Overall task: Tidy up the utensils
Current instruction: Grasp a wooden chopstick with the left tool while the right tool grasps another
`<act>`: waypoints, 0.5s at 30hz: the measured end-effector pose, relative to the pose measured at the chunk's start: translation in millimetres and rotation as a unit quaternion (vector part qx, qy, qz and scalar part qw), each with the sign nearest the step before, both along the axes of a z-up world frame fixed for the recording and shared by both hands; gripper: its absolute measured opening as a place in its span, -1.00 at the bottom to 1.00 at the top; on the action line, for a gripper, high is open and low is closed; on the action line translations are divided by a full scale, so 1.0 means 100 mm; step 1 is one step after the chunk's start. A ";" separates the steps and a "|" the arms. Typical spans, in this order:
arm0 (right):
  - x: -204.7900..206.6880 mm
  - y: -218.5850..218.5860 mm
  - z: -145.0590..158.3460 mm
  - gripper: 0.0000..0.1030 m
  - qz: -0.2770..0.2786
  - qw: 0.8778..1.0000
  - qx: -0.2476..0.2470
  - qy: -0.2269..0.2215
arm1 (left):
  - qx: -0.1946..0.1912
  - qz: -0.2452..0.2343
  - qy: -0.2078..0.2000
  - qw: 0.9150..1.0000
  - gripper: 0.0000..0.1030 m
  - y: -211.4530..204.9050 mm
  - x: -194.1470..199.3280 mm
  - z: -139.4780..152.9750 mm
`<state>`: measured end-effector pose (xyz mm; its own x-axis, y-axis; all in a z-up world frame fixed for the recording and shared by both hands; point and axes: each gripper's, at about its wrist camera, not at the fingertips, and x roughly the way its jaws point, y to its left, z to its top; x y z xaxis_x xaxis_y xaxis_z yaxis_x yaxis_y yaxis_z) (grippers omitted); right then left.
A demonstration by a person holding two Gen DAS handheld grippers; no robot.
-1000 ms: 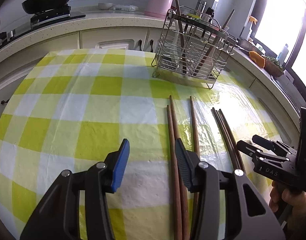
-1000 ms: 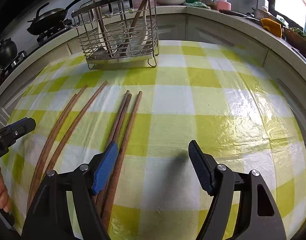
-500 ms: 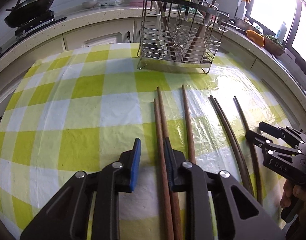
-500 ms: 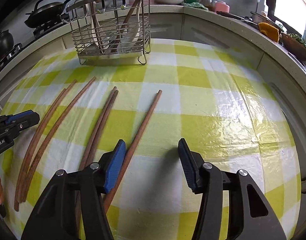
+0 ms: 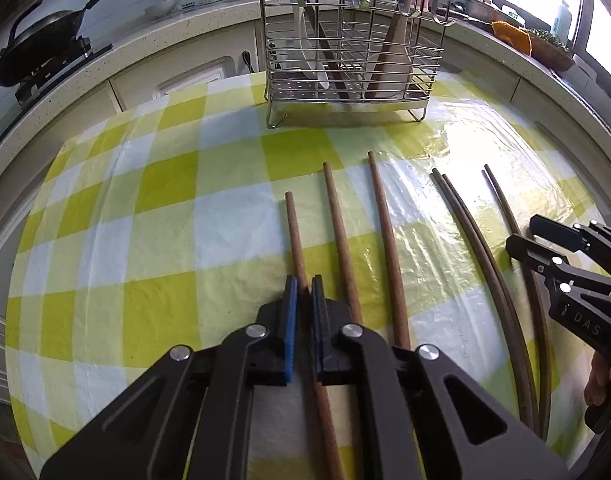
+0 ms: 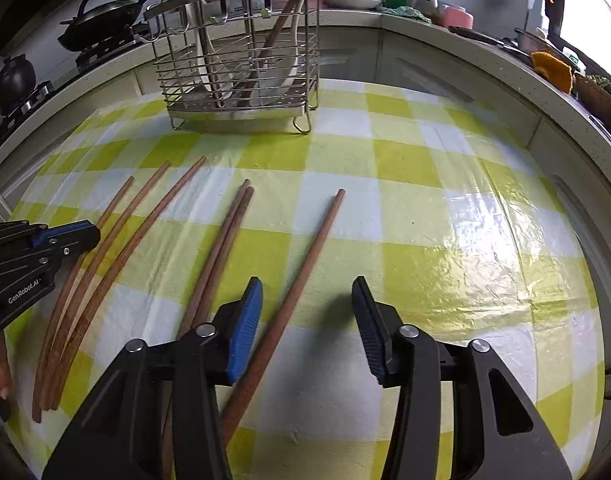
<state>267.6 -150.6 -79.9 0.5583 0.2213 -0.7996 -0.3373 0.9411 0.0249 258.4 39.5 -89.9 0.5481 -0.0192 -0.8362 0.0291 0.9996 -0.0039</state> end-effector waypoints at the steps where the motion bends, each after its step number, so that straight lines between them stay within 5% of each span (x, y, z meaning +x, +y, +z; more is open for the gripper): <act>1: -0.01 0.02 0.00 -0.53 0.005 1.000 0.001 0.000 | -0.006 0.001 0.001 1.000 -0.87 0.03 -0.01 0.01; 4: -0.02 0.02 0.02 -0.78 0.007 1.000 0.008 0.004 | -0.019 0.005 -0.008 1.000 -0.87 0.11 -0.07 0.07; 15: -0.25 0.00 0.42 -0.82 0.020 0.999 0.032 -0.034 | -0.036 0.008 -0.065 0.997 -0.88 0.18 -0.39 0.48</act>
